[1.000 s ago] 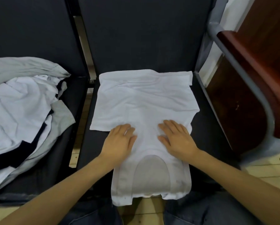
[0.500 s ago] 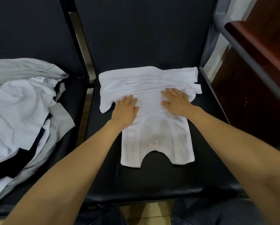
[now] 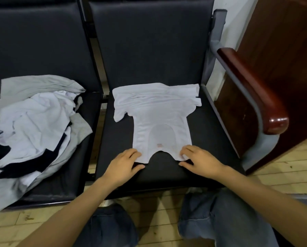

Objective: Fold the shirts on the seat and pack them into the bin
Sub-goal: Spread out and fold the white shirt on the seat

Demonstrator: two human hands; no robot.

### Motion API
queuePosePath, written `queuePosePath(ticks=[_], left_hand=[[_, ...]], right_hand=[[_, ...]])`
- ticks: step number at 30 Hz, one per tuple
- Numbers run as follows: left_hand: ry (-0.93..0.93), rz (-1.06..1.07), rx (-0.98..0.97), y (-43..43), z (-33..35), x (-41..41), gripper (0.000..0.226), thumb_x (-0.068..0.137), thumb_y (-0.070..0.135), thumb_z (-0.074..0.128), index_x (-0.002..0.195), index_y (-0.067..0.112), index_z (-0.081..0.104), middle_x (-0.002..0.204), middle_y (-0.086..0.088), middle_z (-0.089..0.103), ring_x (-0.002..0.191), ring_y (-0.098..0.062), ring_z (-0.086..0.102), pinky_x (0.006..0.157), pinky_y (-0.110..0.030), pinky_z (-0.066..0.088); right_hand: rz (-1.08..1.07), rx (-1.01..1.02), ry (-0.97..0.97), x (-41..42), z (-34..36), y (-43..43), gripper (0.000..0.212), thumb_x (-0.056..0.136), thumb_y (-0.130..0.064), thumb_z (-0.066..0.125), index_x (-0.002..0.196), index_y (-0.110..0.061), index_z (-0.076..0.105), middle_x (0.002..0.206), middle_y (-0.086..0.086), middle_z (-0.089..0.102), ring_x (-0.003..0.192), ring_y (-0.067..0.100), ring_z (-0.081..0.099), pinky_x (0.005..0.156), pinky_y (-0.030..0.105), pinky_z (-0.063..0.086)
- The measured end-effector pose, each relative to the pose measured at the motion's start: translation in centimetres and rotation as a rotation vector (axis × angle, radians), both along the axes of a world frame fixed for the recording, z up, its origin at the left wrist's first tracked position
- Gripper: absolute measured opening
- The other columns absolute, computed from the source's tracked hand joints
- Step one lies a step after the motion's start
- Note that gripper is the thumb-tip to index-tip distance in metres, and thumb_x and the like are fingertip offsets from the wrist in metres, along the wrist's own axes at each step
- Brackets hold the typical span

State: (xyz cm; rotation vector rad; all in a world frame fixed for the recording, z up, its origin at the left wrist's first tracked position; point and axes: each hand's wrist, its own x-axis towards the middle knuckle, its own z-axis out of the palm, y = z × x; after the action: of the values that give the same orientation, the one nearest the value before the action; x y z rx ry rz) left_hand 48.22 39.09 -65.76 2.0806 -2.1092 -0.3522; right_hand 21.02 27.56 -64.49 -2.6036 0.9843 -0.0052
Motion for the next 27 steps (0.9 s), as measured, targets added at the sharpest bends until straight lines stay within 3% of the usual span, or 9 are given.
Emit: queuePosePath(ticks=[4, 7, 10, 14, 17, 21, 25, 27], left_hand=[[-0.066, 0.024, -0.173, 0.6, -0.3, -0.3, 0.028, 0.066, 0.014, 0.085, 0.091, 0.012, 0.073, 0.092, -0.002, 0.071, 0.077, -0.019, 0.07, 0.061, -0.025, 0.055], [0.004, 0.121, -0.176, 0.5, 0.6, -1.3, 0.016, 0.089, 0.013, 0.063, 0.103, 0.01, 0.069, 0.103, -0.003, 0.068, 0.093, -0.021, 0.066, 0.072, -0.029, 0.053], [0.09, 0.229, -0.185, 0.5, 1.7, -1.5, 0.025, 0.097, 0.021, 0.046, 0.113, 0.011, 0.062, 0.108, -0.001, 0.063, 0.1, -0.02, 0.059, 0.076, -0.03, 0.046], [0.209, 0.209, -0.195, 2.4, 5.4, -1.8, 0.018, 0.099, 0.023, 0.042, 0.102, 0.01, 0.054, 0.065, 0.003, 0.048, 0.06, -0.014, 0.047, 0.052, -0.028, 0.032], [0.444, 0.166, -0.146, 4.2, 8.9, -2.3, 0.014, 0.101, 0.024, 0.039, 0.097, 0.016, 0.05, 0.051, 0.004, 0.037, 0.041, -0.01, 0.032, 0.045, -0.024, 0.024], [0.65, 0.158, -0.177, 6.3, 13.2, -3.4, 0.023, 0.102, 0.02, 0.038, 0.081, 0.018, 0.046, 0.066, 0.002, 0.045, 0.061, -0.015, 0.042, 0.06, -0.027, 0.032], [0.769, 0.163, -0.233, 8.1, 16.7, -4.8, 0.022, 0.101, 0.014, 0.04, 0.083, 0.016, 0.052, 0.079, 0.0, 0.057, 0.071, -0.006, 0.055, 0.07, -0.022, 0.049], [0.801, 0.159, -0.245, 9.1, 18.0, -5.4, 0.02, 0.1, 0.011, 0.041, 0.086, 0.011, 0.055, 0.08, -0.007, 0.058, 0.073, -0.011, 0.058, 0.068, -0.029, 0.053]], right_hand=[[-0.013, -0.167, 0.093, -0.2, -0.4, 0.2, 0.028, 0.098, -0.033, 0.044, 0.114, -0.015, 0.058, 0.119, -0.001, 0.058, 0.107, 0.019, 0.057, 0.081, 0.033, 0.05], [-0.081, -0.209, 0.159, 0.6, 0.0, 0.4, 0.026, 0.098, -0.019, 0.039, 0.115, -0.013, 0.057, 0.119, 0.001, 0.059, 0.107, 0.019, 0.056, 0.08, 0.033, 0.049], [-0.185, -0.156, 0.044, 0.8, 1.6, 0.9, 0.02, 0.095, -0.017, 0.043, 0.105, -0.011, 0.059, 0.107, 0.002, 0.06, 0.095, 0.021, 0.057, 0.074, 0.035, 0.048], [-0.25, -0.147, -0.184, -0.6, 5.1, 2.2, 0.008, 0.091, -0.017, 0.051, 0.092, -0.012, 0.057, 0.086, 0.004, 0.06, 0.073, 0.022, 0.057, 0.06, 0.035, 0.047], [-0.253, -0.083, -0.305, -1.9, 8.7, 3.9, 0.004, 0.088, -0.013, 0.054, 0.085, -0.016, 0.053, 0.072, 0.001, 0.056, 0.061, 0.019, 0.053, 0.054, 0.03, 0.04], [-0.252, -0.107, -0.406, -3.6, 13.6, 6.3, 0.002, 0.087, -0.013, 0.056, 0.089, -0.013, 0.057, 0.068, -0.005, 0.053, 0.058, 0.012, 0.049, 0.058, 0.033, 0.042], [-0.234, -0.136, -0.445, -5.1, 17.4, 8.8, 0.006, 0.088, -0.011, 0.056, 0.092, -0.01, 0.06, 0.073, 0.0, 0.059, 0.064, 0.018, 0.054, 0.064, 0.033, 0.046], [-0.209, -0.139, -0.449, -5.8, 18.8, 10.0, 0.006, 0.087, -0.01, 0.057, 0.091, -0.011, 0.061, 0.072, -0.002, 0.058, 0.063, 0.016, 0.054, 0.063, 0.032, 0.046]])
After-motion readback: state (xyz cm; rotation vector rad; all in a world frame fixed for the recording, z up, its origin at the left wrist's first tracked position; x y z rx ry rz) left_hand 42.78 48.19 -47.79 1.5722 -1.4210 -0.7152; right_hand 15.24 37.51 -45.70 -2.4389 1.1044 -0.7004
